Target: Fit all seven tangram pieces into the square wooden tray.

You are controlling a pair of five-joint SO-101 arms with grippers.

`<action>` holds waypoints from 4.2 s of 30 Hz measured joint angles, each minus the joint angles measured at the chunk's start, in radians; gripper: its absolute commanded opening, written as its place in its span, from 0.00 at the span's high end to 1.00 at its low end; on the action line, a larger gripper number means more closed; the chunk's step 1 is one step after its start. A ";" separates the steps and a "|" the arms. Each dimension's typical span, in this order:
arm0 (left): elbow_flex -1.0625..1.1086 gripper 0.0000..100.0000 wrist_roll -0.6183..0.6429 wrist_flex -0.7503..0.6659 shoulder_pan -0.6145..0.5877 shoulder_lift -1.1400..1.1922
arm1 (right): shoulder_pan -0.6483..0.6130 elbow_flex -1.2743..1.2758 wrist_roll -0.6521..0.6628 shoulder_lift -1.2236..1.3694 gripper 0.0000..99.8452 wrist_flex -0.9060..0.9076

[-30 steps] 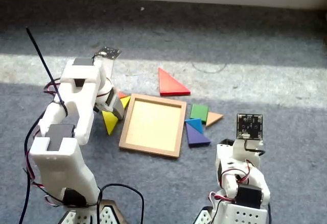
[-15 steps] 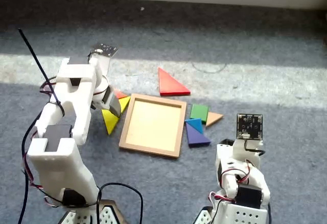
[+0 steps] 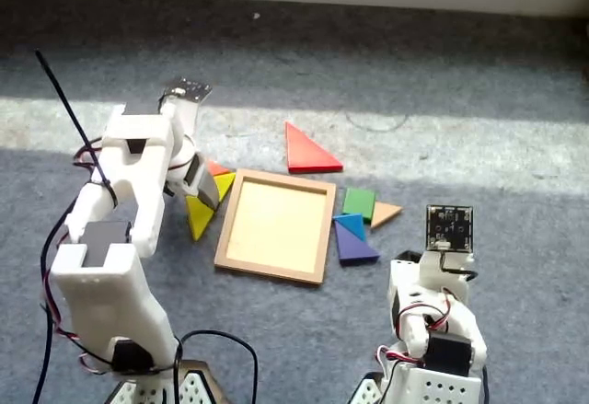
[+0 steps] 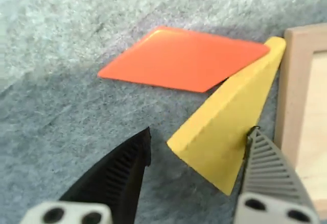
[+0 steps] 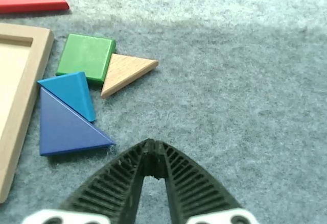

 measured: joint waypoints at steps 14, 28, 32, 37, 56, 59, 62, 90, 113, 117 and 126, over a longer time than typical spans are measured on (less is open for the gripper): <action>0.002 0.87 -0.038 -0.005 0.098 0.017 | 0.000 0.000 0.000 0.000 0.98 0.000; 0.002 1.00 -0.037 -0.005 0.124 0.017 | 0.000 0.000 0.000 0.000 0.98 0.000; 0.003 1.00 -0.038 -0.002 0.124 -0.012 | 0.000 0.000 0.000 0.000 0.98 0.000; 0.034 1.00 -0.038 0.061 0.123 -0.166 | 0.000 0.000 0.000 0.000 0.98 0.000; 0.201 0.99 0.212 0.038 0.491 -0.361 | 0.000 0.000 0.000 0.000 0.98 0.000; 0.235 0.99 0.247 -0.018 0.512 -0.361 | 0.000 0.000 0.000 0.000 0.98 0.000; 0.256 0.99 0.282 -0.074 0.543 -0.361 | 0.000 0.000 0.000 0.000 0.98 0.000; 0.138 0.75 0.589 -0.147 0.701 -0.126 | 0.000 0.000 0.000 0.000 0.98 0.000; 0.025 0.76 0.592 0.009 0.555 -0.126 | 0.000 0.000 0.000 0.000 0.98 0.000; 0.025 0.76 0.562 0.011 0.552 -0.126 | 0.000 0.000 0.000 0.000 0.98 0.000; 0.025 0.76 0.548 0.044 0.491 -0.114 | 0.000 0.000 0.000 0.000 0.98 0.000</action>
